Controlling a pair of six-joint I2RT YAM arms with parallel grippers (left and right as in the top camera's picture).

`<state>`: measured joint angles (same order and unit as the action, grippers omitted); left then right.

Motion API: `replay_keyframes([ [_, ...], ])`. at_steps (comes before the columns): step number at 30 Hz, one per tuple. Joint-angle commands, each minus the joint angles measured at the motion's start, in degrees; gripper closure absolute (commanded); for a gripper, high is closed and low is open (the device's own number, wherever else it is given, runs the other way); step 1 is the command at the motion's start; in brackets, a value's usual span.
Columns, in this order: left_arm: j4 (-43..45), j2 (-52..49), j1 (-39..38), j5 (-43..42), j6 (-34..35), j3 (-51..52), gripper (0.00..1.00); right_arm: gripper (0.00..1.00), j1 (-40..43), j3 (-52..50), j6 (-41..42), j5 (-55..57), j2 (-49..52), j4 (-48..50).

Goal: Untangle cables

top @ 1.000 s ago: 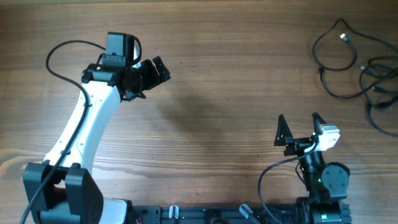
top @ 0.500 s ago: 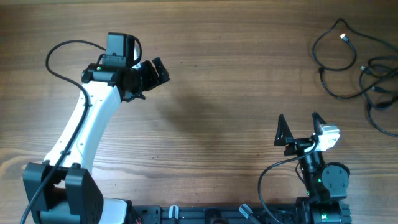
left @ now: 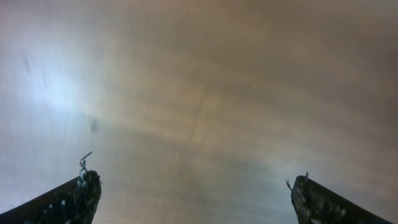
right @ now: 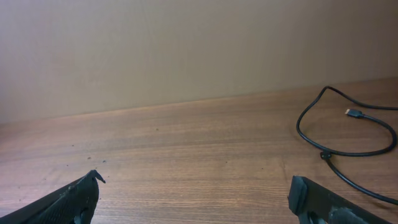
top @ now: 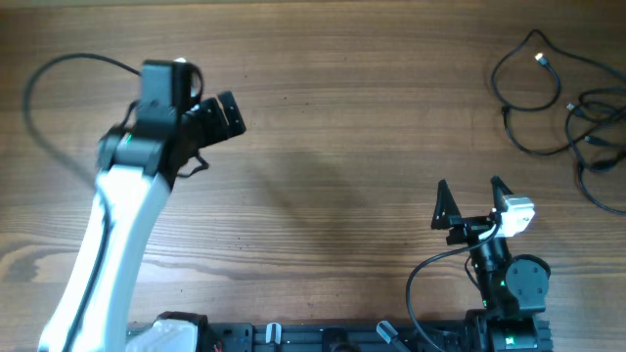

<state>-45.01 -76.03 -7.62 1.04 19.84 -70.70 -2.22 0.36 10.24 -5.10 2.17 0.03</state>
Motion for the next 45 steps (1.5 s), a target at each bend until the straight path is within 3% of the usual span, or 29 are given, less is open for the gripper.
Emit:
replay_keyframes([
  [1,4.1,10.6,-0.2,0.7,-6.6,6.0,0.0,0.0,-0.2,-0.1,0.4,-0.9,-0.5,0.3],
  [6,15.1,23.3,0.1,-0.6,-6.6,19.1,0.0,0.0,-0.2,-0.1,0.4,-0.9,-0.5,0.3],
  [12,37.3,40.2,1.4,-4.9,-6.6,40.4,0.0,0.0,-0.2,-0.1,0.4,-0.9,-0.5,0.3],
  [18,47.1,55.9,4.6,-5.1,-6.8,55.1,0.0,0.0,-0.2,-0.1,0.4,-0.9,-0.5,0.3],
  [31,47.6,73.8,8.8,-5.1,-19.5,68.9,0.0,0.0,-0.2,-0.1,0.5,-0.9,-0.5,0.3],
  [38,40.5,75.9,8.7,-5.1,-19.4,70.4,0.0,0.0,-0.2,-0.1,0.4,-0.9,-0.5,0.3],
  [45,40.9,75.9,8.7,-5.0,-19.4,70.4,0.0,0.0,-0.2,-0.1,0.5,-0.9,-0.5,0.3],
])
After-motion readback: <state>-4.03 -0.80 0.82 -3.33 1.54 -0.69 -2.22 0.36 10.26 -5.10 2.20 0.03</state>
